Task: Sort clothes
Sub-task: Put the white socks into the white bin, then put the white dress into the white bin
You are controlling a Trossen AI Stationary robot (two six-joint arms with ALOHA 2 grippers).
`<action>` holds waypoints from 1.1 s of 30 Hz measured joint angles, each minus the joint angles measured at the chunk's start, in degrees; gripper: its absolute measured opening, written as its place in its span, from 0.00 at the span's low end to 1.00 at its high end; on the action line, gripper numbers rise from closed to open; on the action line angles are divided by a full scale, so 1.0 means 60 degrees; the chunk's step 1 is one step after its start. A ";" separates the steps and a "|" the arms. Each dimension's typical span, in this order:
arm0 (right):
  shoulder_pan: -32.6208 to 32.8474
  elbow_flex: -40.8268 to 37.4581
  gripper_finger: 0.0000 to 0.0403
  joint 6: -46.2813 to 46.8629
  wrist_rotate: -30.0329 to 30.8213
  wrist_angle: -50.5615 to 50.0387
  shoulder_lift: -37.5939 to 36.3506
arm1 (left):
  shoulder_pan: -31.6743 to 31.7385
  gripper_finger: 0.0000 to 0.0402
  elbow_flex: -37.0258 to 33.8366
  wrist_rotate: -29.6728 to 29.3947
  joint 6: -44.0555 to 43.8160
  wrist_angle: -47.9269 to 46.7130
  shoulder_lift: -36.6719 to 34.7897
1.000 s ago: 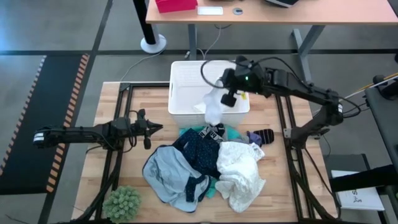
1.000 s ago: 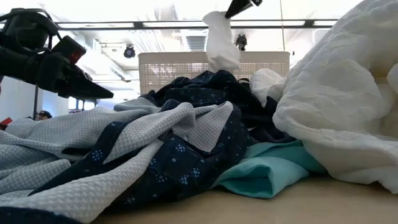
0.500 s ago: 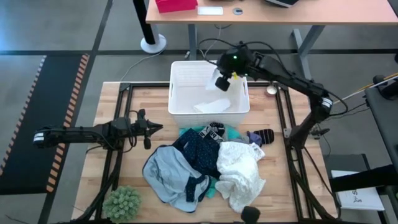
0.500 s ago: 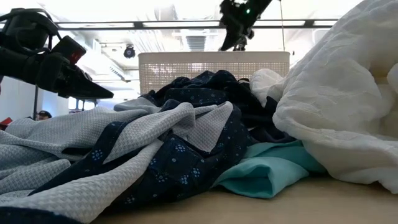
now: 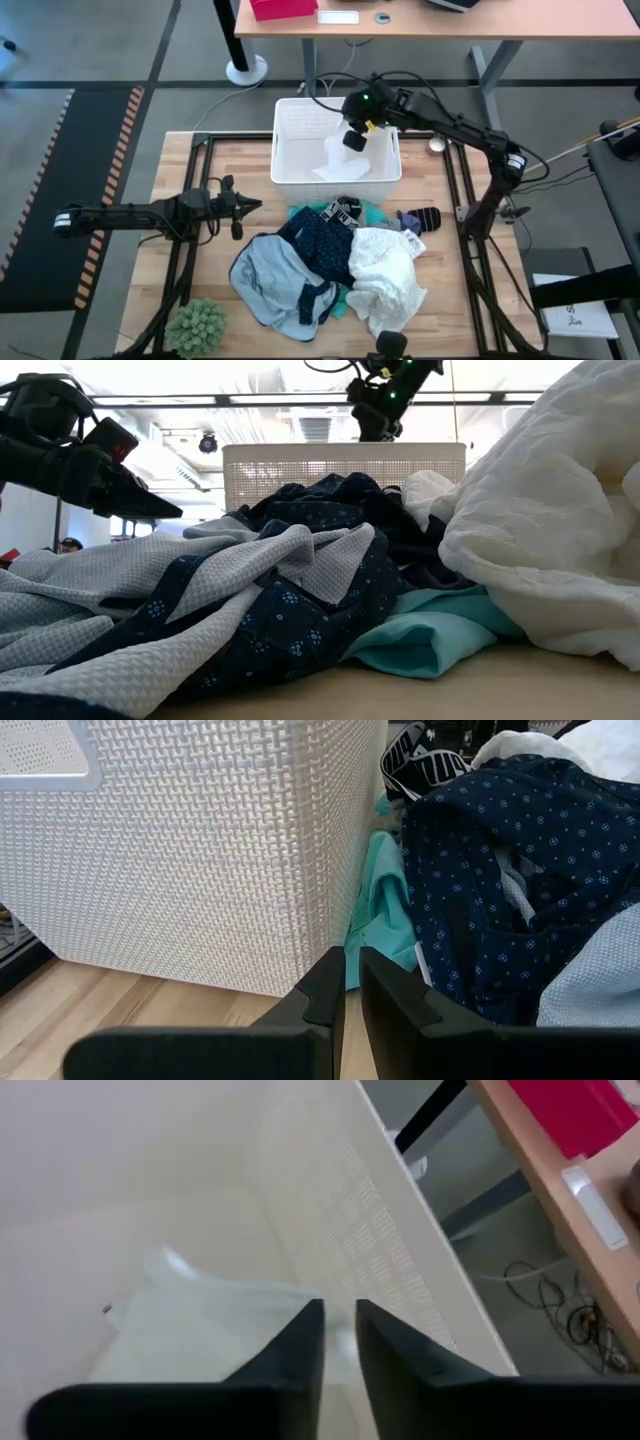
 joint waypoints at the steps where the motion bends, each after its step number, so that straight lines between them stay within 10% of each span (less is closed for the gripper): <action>1: 0.0004 0.0000 0.16 0.0049 0.0001 -0.0088 -0.0021 | -0.0002 0.05 -0.0002 0.0000 -0.0002 -0.0002 0.0000; 15: 0.0004 0.1309 0.49 0.0372 0.0004 -0.2034 -0.0448 | -0.0002 0.05 0.0000 0.0000 -0.0002 0.0000 0.0000; 23: 0.0024 0.3000 0.33 0.0899 -0.1085 -0.4285 -0.0571 | 0.0000 0.05 -0.0001 0.0000 -0.0001 0.0000 0.0000; 33: 0.1043 0.2091 0.01 0.0815 -0.2898 -0.4481 -0.1364 | 0.0002 0.05 0.0000 0.0000 0.0002 0.0000 0.0000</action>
